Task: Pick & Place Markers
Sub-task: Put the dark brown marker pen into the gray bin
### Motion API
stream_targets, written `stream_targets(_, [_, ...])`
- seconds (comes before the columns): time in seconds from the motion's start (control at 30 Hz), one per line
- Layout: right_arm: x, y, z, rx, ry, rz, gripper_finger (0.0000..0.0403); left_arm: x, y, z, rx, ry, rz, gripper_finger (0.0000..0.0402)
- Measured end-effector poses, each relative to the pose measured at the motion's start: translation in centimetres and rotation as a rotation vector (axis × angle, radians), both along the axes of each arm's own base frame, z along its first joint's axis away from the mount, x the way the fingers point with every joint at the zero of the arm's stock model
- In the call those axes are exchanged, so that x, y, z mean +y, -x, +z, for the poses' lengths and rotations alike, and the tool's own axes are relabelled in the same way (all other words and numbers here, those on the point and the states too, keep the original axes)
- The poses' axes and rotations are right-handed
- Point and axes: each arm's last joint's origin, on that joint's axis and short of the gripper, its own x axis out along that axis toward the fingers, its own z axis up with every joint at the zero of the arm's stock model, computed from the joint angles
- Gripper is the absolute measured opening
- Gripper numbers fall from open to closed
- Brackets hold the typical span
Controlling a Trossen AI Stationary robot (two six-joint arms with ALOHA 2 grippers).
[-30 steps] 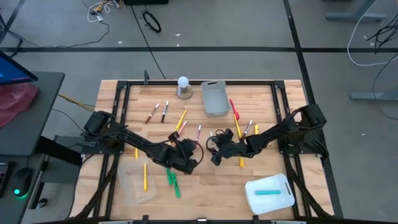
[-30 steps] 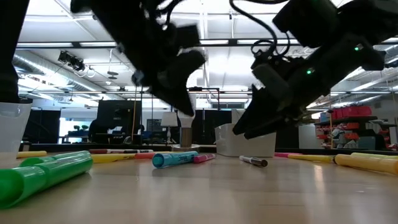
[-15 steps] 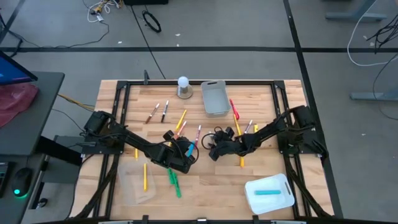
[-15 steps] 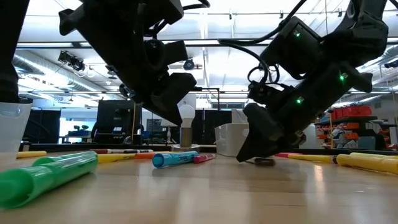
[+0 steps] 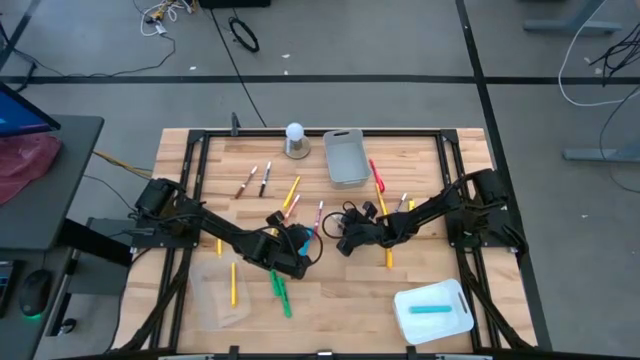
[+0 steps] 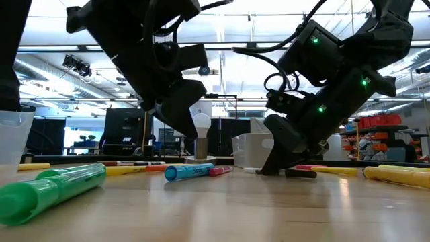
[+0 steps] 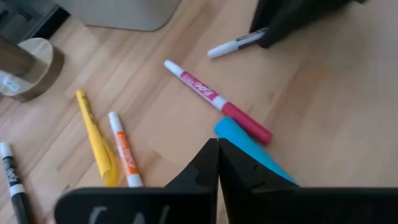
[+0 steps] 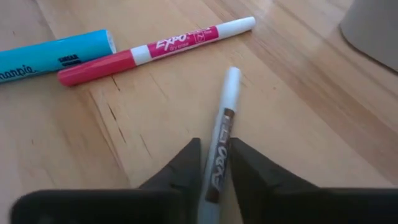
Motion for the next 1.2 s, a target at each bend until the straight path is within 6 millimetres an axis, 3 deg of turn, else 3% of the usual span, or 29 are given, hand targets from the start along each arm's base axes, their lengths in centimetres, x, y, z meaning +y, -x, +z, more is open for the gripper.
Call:
stream_targets(0.17, [0.0,0.1,0.0,0.020,0.020,0.028,0.0027,-0.3,-0.5,0.7,0.049,-0.013,-0.073,0.0016])
stream_targets(0.4, [0.0,0.2,0.6,0.025,0.019,0.071,0.0020,-0.6,-0.7,1.0,0.074,0.080,-0.122,0.0016])
stream_targets(0.6, [0.2,1.2,3.7,0.021,-0.015,0.153,0.0019,-0.1,0.3,1.7,0.075,0.071,-0.021,0.0025])
stream_targets(0.83, [-0.7,3.3,8.7,-0.013,0.037,0.117,0.0026,-0.1,0.7,2.2,0.038,0.050,0.025,0.0061])
stream_targets(1.0, [-2.9,4.1,12.3,-0.137,0.087,0.090,0.0026,-0.1,0.6,2.3,0.031,0.052,0.027,0.0086])
stream_targets(1.2, [-8.3,4.5,14.5,-0.242,0.116,-0.014,0.0027,0.1,0.4,2.4,0.010,0.040,0.032,0.0107])
